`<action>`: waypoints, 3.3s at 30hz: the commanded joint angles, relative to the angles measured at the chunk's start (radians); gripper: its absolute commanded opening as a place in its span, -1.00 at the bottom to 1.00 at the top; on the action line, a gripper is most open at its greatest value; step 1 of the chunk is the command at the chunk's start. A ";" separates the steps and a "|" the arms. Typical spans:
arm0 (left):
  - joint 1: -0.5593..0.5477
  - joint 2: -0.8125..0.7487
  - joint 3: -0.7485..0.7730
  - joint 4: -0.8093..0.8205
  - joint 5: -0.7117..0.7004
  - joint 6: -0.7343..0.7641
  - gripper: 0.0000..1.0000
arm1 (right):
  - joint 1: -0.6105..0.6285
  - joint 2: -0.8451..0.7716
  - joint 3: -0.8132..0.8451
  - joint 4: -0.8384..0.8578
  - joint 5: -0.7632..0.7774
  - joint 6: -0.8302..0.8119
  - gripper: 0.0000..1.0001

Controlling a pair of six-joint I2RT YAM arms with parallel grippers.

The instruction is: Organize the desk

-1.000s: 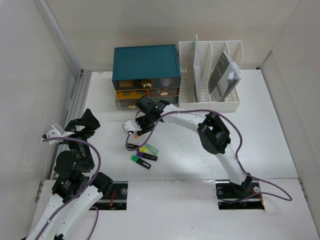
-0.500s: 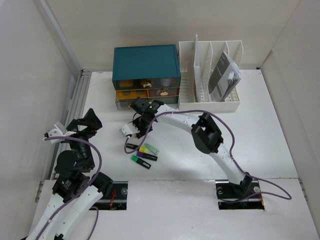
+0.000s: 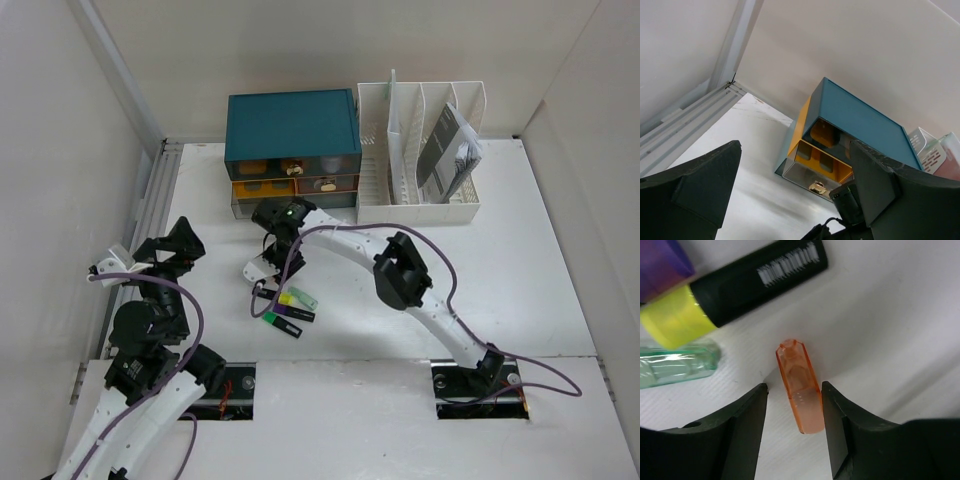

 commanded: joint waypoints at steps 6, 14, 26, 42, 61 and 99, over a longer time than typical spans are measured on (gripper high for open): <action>0.004 -0.026 0.007 0.043 0.010 0.007 0.74 | 0.039 0.083 -0.012 -0.219 -0.033 -0.041 -0.27; 0.004 -0.026 0.007 0.043 0.010 0.007 0.74 | 0.039 0.016 -0.143 -0.045 -0.008 0.123 -0.69; 0.004 -0.016 0.007 0.043 0.010 0.007 0.74 | 0.039 -0.324 -0.357 0.586 0.204 0.591 -0.78; 0.004 -0.016 0.007 0.043 0.010 0.016 0.74 | 0.002 -0.435 -0.294 0.713 0.334 0.702 -0.78; 0.004 -0.007 -0.002 0.052 0.019 0.016 0.74 | -0.047 -0.343 -0.249 0.859 0.496 0.693 -0.63; 0.004 -0.007 -0.002 0.052 0.020 0.016 0.74 | -0.027 -0.581 -0.797 0.594 0.020 1.109 0.14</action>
